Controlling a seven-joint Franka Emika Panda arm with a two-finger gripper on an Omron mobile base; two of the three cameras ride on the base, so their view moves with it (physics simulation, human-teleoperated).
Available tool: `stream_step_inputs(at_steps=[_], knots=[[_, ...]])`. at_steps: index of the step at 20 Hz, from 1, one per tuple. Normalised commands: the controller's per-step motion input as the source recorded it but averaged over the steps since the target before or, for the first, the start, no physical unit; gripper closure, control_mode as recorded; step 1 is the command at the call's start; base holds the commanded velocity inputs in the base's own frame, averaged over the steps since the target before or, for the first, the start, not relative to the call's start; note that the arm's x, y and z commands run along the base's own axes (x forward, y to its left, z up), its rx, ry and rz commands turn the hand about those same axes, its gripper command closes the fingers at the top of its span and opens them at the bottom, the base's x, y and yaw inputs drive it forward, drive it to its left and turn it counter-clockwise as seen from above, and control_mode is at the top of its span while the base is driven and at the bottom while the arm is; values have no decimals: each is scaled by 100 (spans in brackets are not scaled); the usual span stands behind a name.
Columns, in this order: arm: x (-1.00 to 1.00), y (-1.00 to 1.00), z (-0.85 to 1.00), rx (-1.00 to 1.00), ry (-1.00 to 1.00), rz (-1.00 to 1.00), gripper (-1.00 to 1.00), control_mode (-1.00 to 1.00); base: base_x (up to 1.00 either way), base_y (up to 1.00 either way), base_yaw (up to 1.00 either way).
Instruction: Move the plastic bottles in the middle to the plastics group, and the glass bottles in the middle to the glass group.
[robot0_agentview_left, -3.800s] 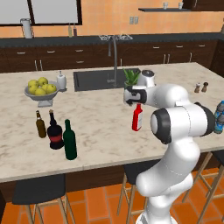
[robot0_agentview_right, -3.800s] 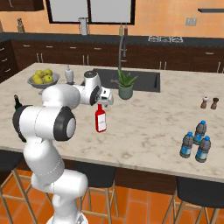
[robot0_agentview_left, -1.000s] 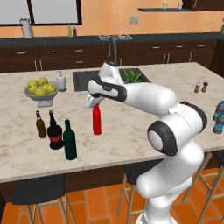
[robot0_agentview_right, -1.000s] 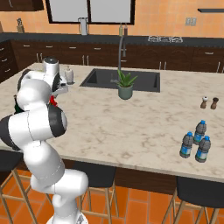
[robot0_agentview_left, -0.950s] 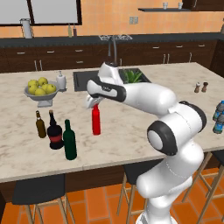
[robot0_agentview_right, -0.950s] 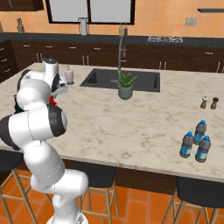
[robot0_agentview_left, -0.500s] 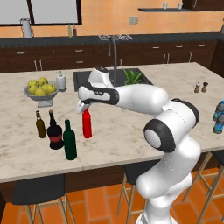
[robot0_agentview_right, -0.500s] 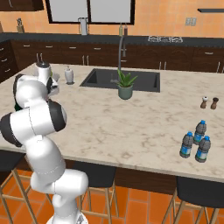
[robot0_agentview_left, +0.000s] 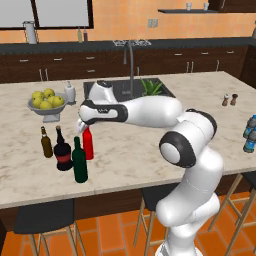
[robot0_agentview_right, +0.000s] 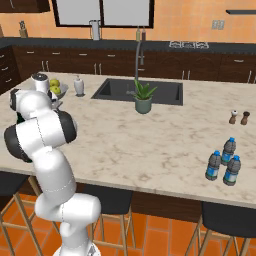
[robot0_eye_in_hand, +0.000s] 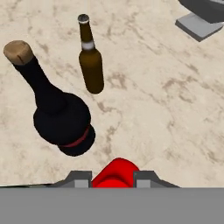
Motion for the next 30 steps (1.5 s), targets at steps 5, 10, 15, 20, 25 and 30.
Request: stream_step_inputs(at_steps=[5,10,15,20,25,30], knots=[[13,41,-1,0,0,0,100,-100,0,0,0],[17,6,-6,0,0,0,100,-100,0,0,0],[4,0,-25,0,0,0,100,-100,0,0,0],[0,0,-23,0,-1,0,100,-100,0,0,0],[0,0,-28,0,-3,0,100,-100,0,0,0],[0,1,-19,0,-1,0,100,-100,0,0,0]])
